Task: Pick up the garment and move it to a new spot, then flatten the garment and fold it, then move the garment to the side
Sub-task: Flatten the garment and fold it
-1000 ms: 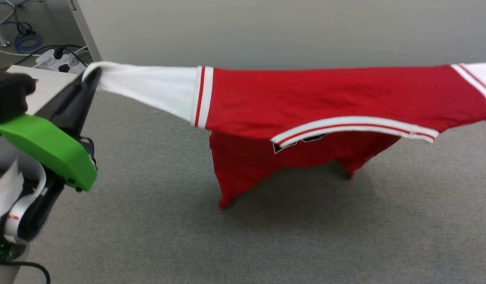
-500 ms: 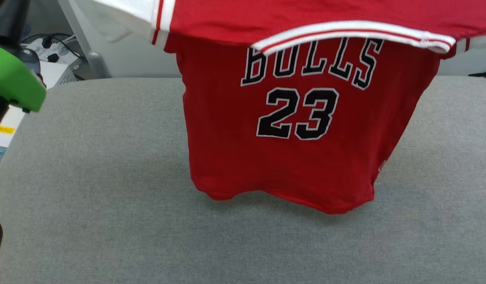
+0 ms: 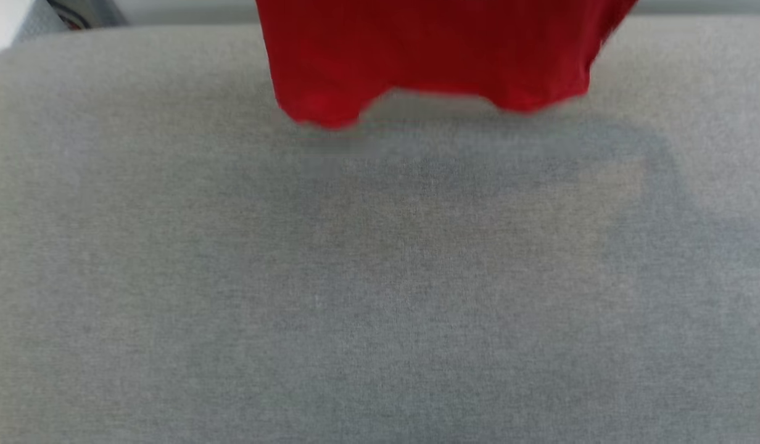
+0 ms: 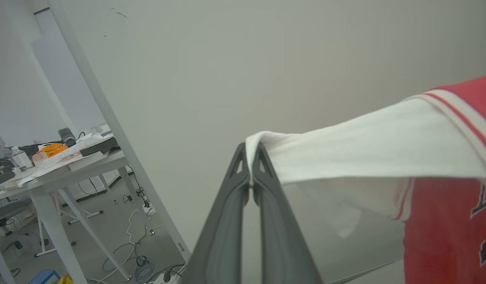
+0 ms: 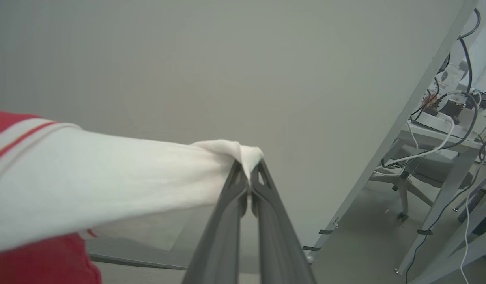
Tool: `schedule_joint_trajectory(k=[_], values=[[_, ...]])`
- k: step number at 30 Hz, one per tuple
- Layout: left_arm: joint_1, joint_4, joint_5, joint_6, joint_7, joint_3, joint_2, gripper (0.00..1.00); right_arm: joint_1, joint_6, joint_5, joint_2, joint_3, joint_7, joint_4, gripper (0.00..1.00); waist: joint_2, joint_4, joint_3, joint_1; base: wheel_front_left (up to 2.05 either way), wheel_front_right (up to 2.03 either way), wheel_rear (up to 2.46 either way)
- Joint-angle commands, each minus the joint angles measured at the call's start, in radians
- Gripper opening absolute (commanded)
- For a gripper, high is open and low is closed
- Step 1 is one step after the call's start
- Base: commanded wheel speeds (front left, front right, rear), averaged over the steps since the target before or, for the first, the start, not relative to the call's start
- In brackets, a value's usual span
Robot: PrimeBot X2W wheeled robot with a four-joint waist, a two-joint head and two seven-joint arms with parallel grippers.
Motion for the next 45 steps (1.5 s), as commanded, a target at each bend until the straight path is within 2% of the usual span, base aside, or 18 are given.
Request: schedule_joint_trajectory(k=[1,6,10,16,20,25,31,35,38,45], values=[[-0.076,0.046,0.024,-0.006,-0.024,-0.003,-0.008,0.0,-0.061,-0.001,-0.027,0.002,0.007,-0.029,0.035,0.0,0.0,-0.035,0.15,-0.0001,0.0,0.0,0.0],[-0.281,0.215,0.087,-0.026,-0.1,-0.037,-0.041,0.0,-0.246,-0.001,-0.113,0.041,0.018,-0.143,0.186,0.0,0.0,-0.046,0.237,-0.0001,0.0,0.0,0.0],[-0.425,0.365,0.116,-0.032,-0.186,-0.052,-0.088,0.0,-0.351,-0.001,-0.208,0.08,-0.01,-0.259,0.308,0.0,0.0,-0.05,0.283,-0.0001,0.0,0.0,0.0],[-0.553,0.545,0.156,-0.04,-0.309,-0.089,-0.141,0.0,-0.421,-0.001,-0.322,0.152,-0.08,-0.398,0.436,0.0,0.0,-0.045,0.318,-0.0001,0.0,0.0,0.0],[-0.56,0.636,0.157,-0.047,-0.377,-0.118,-0.164,0.0,-0.422,-0.001,-0.369,0.194,-0.102,-0.464,0.507,0.0,0.0,-0.039,0.323,-0.0001,0.0,0.0,0.0],[-0.49,0.706,0.132,-0.053,-0.438,-0.164,-0.183,0.0,-0.373,-0.001,-0.391,0.22,-0.081,-0.527,0.575,0.0,0.0,-0.03,0.311,-0.0001,0.0,0.0,0.0],[-0.33,0.762,0.067,-0.055,-0.5,-0.2,-0.201,0.0,-0.266,-0.001,-0.376,0.233,-0.071,-0.568,0.645,0.0,0.0,-0.017,0.266,-0.0001,0.0,0.0,0.0],[-0.192,0.795,-0.001,-0.055,-0.526,-0.201,-0.206,0.0,-0.168,-0.001,-0.358,0.23,-0.058,-0.57,0.697,0.0,0.0,-0.011,0.204,-0.0001,0.0,0.0,0.0],[-0.066,0.808,-0.059,-0.055,-0.541,-0.198,-0.208,0.0,-0.075,-0.001,-0.358,0.213,-0.006,-0.585,0.722,0.0,0.0,-0.008,0.141,-0.0001,0.0,0.0,0.0],[0.202,0.821,-0.113,-0.042,-0.542,-0.219,-0.182,0.0,0.118,-0.001,-0.229,0.181,0.087,-0.543,0.78,0.0,0.0,0.003,0.013,-0.0001,0.0,0.0,0.0]])
